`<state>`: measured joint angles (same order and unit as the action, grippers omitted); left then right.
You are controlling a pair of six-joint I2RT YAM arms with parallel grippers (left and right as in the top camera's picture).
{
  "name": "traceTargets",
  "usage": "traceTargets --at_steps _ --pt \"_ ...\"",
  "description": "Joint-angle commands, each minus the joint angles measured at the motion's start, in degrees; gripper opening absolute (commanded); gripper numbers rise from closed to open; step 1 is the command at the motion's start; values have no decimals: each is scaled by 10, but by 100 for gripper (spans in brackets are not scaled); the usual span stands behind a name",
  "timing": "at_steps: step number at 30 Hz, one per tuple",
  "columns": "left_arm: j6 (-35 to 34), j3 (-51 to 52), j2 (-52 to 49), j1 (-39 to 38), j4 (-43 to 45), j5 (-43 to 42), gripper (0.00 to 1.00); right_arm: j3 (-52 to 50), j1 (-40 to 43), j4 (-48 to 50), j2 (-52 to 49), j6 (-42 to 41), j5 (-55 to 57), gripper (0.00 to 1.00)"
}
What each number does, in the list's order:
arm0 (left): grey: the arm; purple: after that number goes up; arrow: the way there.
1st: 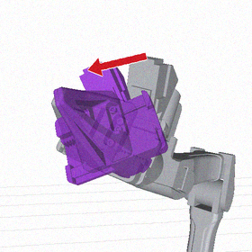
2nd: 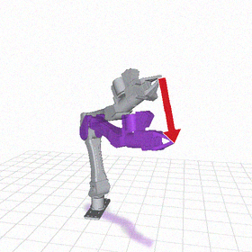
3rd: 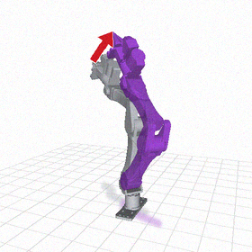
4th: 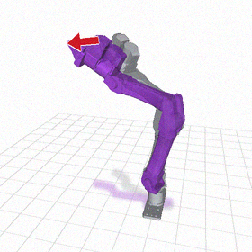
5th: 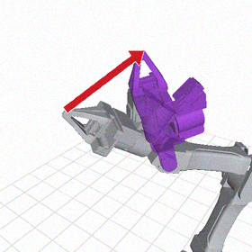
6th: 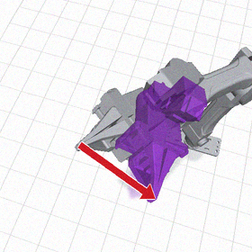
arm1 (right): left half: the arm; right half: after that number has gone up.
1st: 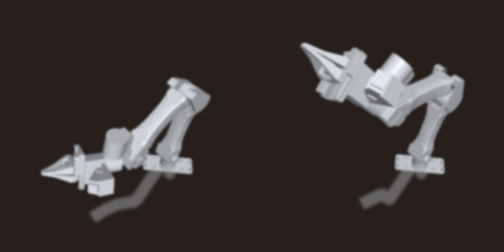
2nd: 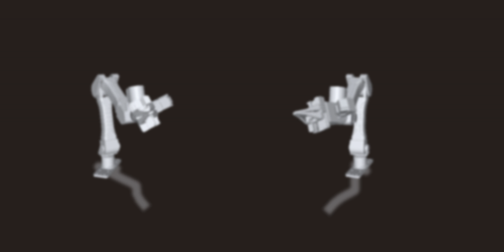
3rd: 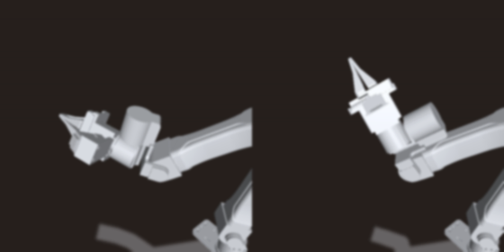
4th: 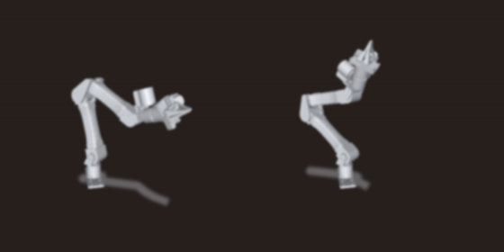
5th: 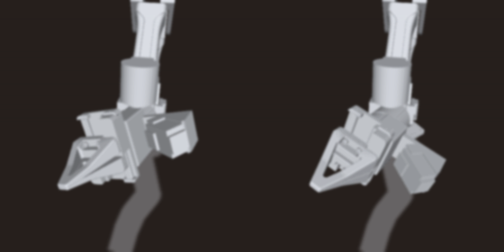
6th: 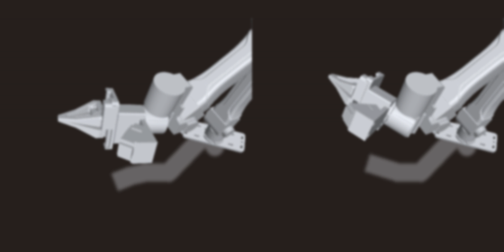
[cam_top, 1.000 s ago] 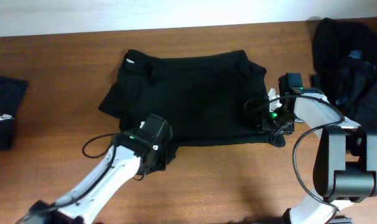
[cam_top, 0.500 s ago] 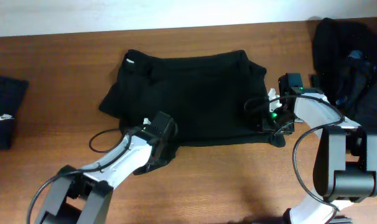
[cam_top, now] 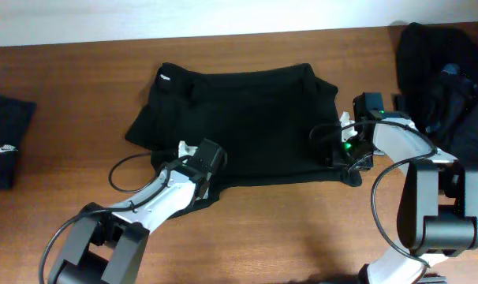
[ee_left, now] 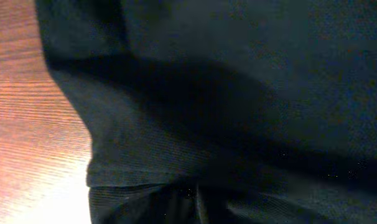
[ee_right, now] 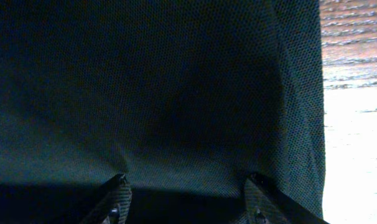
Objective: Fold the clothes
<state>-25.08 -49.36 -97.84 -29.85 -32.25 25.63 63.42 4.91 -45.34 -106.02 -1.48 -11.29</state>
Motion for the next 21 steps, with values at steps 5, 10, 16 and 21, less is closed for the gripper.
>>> traceTargets --at_steps 5,10,16,21 --pt "3 -52 30 -2 -73 26 38 -5 4 -2 -5 1 3 64" --pt "3 -106 84 -12 -145 -37 53 -5 4 -3 -5 1 3 64" --pt "57 -113 117 -51 -195 -202 52 -5 4 -2 -5 1 3 64" --pt "65 -97 103 -123 -188 -165 52 -5 4 -1 -5 1 3 64"
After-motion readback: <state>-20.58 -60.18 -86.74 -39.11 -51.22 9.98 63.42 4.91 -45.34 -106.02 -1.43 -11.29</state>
